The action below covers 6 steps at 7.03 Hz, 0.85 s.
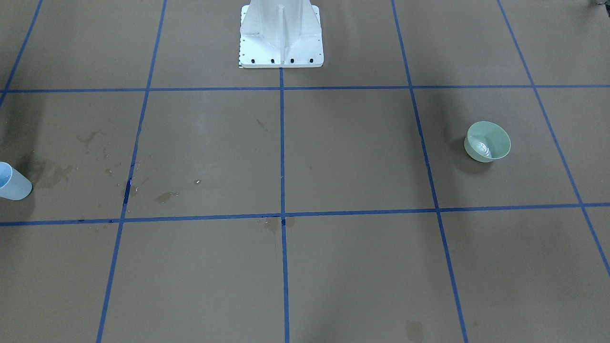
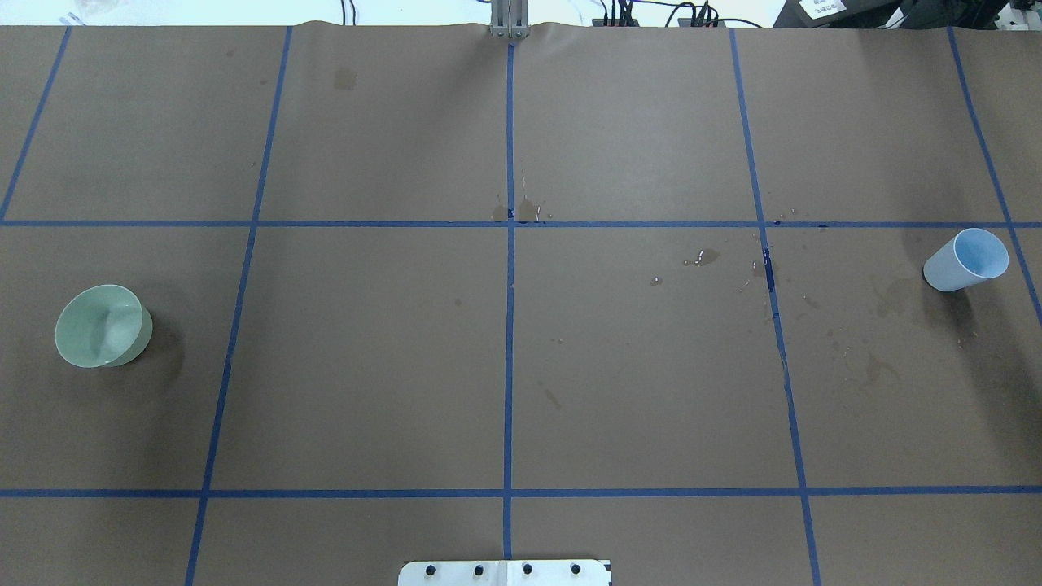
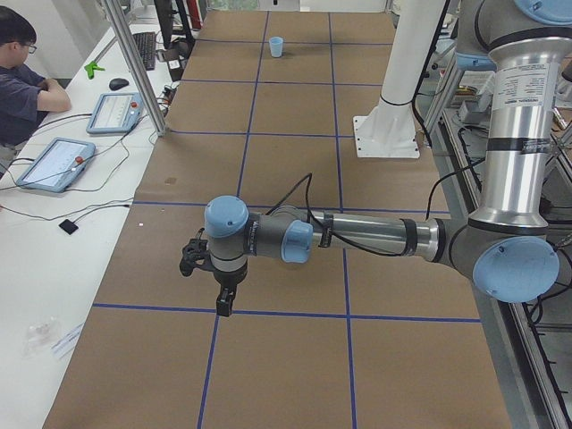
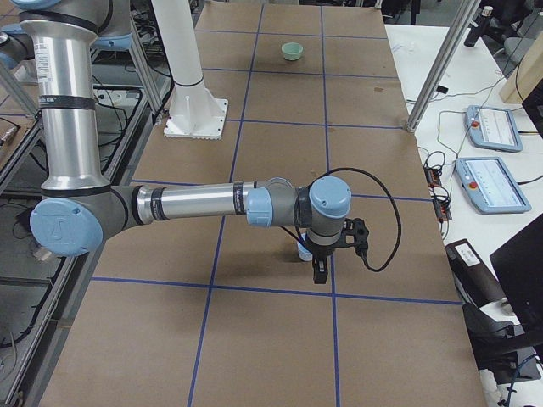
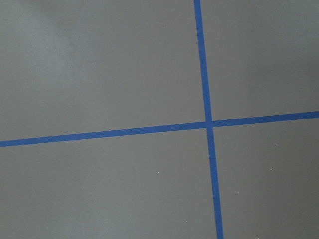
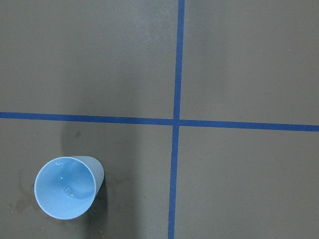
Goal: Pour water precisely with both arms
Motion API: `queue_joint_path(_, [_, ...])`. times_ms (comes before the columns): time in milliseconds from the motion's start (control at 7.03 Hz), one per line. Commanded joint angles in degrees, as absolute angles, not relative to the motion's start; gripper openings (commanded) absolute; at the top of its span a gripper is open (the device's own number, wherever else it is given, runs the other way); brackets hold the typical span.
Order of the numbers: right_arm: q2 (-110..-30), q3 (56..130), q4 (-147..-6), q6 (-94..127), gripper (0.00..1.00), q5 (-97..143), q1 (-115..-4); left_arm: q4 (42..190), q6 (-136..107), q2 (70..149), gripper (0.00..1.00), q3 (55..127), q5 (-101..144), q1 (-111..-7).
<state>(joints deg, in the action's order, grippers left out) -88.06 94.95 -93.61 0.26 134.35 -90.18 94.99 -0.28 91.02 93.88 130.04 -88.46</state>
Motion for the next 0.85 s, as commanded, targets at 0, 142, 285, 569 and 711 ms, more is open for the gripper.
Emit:
queue_joint_path(0, [-88.07,95.01,-93.52,0.26,0.99,134.3,-90.18,95.1,-5.31,91.23,1.0,96.49,134.27,-87.19])
queue_joint_path(142, [-88.07,95.01,-93.52,0.26,0.99,134.3,-90.18,96.66,-8.23,91.67,1.0,98.33,136.38,-85.45])
queue_joint_path(285, [-88.07,95.01,-93.52,0.18,0.99,134.3,-90.18,97.55,-11.22,92.28,1.0,98.0,137.71,-85.08])
queue_joint_path(569, [-87.98,95.01,-93.43,0.18,0.99,134.3,-90.18,109.4,-30.93,89.59,1.0,97.74,139.14,-78.87])
queue_joint_path(711, [-87.98,95.1,-93.43,0.18,0.99,134.38,-90.18,121.78,-40.07,85.65,1.0,97.56,136.17,-74.84])
